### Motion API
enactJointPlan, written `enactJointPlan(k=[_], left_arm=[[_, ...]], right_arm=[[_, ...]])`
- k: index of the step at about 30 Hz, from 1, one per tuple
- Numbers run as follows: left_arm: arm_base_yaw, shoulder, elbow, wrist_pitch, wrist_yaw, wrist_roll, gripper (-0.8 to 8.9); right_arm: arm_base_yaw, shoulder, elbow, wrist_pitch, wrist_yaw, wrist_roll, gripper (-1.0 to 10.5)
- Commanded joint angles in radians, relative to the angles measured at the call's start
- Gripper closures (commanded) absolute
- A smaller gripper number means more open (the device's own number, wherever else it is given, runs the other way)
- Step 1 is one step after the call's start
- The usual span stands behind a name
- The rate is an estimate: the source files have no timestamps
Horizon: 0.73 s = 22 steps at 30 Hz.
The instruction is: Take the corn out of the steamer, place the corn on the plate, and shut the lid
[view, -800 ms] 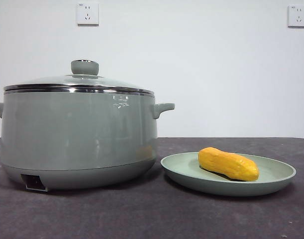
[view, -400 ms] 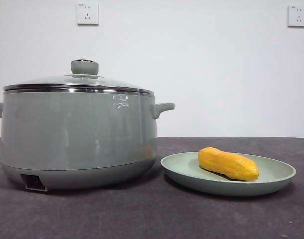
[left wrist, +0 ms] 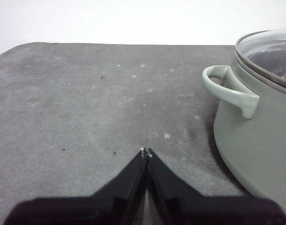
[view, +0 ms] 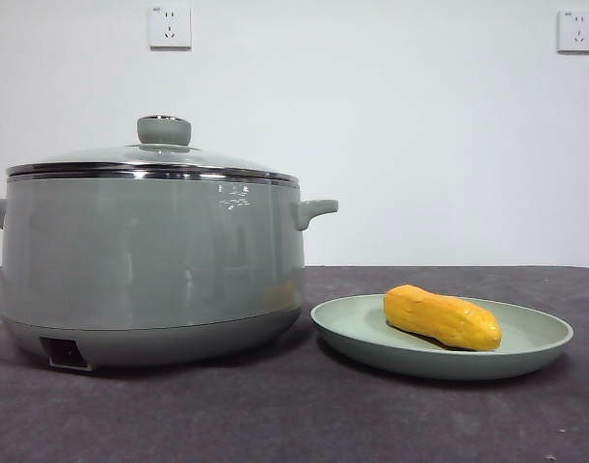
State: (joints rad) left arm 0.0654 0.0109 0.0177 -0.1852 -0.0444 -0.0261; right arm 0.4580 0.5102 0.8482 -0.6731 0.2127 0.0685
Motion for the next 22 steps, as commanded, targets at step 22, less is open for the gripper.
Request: enactJointPlan(k=[22], left_arm=[[0.003, -0.003, -0.014, 0.004, 0.000, 0.011, 8.17]], right_arm=[[-0.410, -0.160, -0.192, 0.253, -0.078, -0.130, 9.5]])
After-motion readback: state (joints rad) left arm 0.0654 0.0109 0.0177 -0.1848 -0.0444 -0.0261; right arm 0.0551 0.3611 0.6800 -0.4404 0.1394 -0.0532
